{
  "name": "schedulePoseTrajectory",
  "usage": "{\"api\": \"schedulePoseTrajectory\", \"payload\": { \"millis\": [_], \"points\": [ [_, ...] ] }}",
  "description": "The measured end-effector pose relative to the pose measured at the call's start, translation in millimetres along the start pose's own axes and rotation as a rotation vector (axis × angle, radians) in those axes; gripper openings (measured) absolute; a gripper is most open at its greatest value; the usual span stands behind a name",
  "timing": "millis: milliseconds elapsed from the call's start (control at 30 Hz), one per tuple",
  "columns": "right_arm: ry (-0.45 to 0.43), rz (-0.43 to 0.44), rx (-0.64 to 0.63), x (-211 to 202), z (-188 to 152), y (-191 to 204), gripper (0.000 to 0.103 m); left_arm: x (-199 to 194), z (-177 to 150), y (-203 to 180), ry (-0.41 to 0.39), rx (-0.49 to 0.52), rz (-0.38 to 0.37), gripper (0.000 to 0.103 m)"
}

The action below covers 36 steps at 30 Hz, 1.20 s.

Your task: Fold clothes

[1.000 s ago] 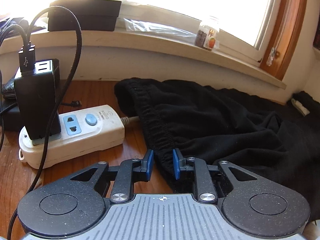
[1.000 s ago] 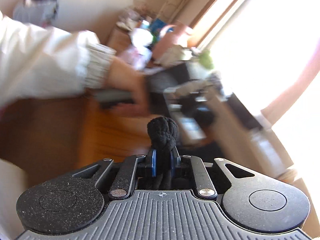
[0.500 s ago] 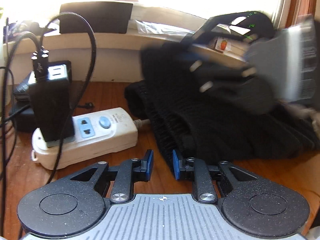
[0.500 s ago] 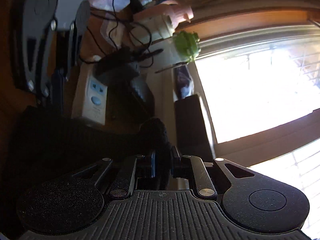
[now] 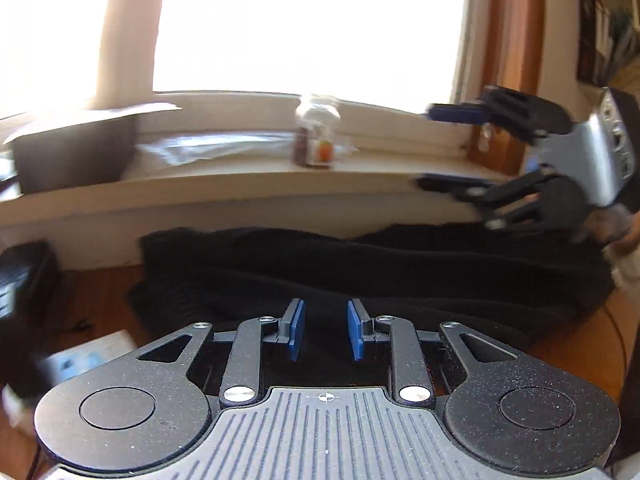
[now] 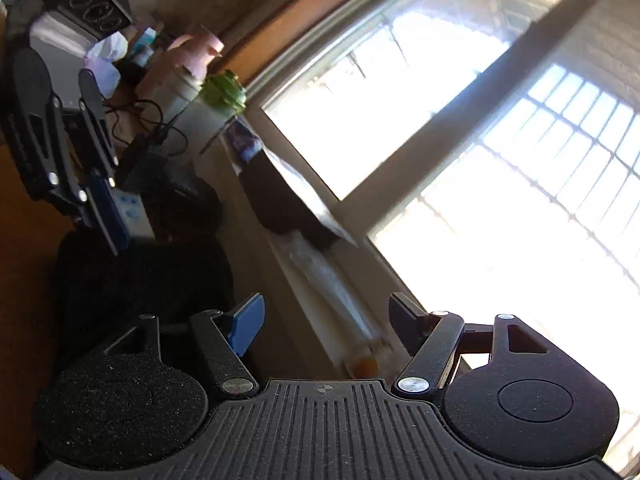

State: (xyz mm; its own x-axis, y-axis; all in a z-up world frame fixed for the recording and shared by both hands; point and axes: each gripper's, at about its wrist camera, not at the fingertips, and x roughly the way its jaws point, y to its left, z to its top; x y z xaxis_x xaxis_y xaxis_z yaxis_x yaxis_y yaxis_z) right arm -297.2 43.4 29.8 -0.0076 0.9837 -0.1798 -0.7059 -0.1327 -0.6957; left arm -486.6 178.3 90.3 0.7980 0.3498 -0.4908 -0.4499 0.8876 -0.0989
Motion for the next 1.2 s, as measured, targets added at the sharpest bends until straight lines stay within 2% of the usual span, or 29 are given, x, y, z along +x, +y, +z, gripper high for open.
{"api": "schedulePoseTrajectory", "payload": {
  "millis": [233,267,367,433,533,667,833,900,1000,1200],
  "points": [
    [0.39,-0.181,0.305,-110,-161,-86,0.067,75,30,-60,0.019,0.081,-0.12,0.026],
    [0.425,-0.21,0.363,-127,-182,-96,0.067,87,35,-72,0.021,0.095,-0.137,0.026],
    [0.501,-0.291,0.546,-175,-243,-124,0.066,124,50,-105,0.025,0.146,-0.166,0.04],
    [0.534,-0.329,0.665,-201,-278,-137,0.066,149,59,-126,0.026,0.18,-0.184,0.04],
    [0.551,-0.355,0.766,-215,-304,-143,0.066,186,73,-156,0.033,0.224,-0.204,0.04],
    [0.556,-0.374,0.86,-219,-327,-150,0.067,230,88,-177,0.057,0.245,-0.228,0.04],
    [0.581,-0.379,0.915,-206,-345,-168,0.068,273,77,-180,0.163,0.26,-0.27,0.04],
    [0.613,-0.375,0.934,-200,-356,-175,0.068,282,68,-180,0.2,0.266,-0.286,0.04],
    [0.65,-0.353,0.958,-191,-366,-178,0.068,286,58,-182,0.198,0.289,-0.305,0.04],
    [0.635,-0.353,0.988,-192,-370,-171,0.069,281,51,-181,0.191,0.277,-0.338,0.04]
  ]
}}
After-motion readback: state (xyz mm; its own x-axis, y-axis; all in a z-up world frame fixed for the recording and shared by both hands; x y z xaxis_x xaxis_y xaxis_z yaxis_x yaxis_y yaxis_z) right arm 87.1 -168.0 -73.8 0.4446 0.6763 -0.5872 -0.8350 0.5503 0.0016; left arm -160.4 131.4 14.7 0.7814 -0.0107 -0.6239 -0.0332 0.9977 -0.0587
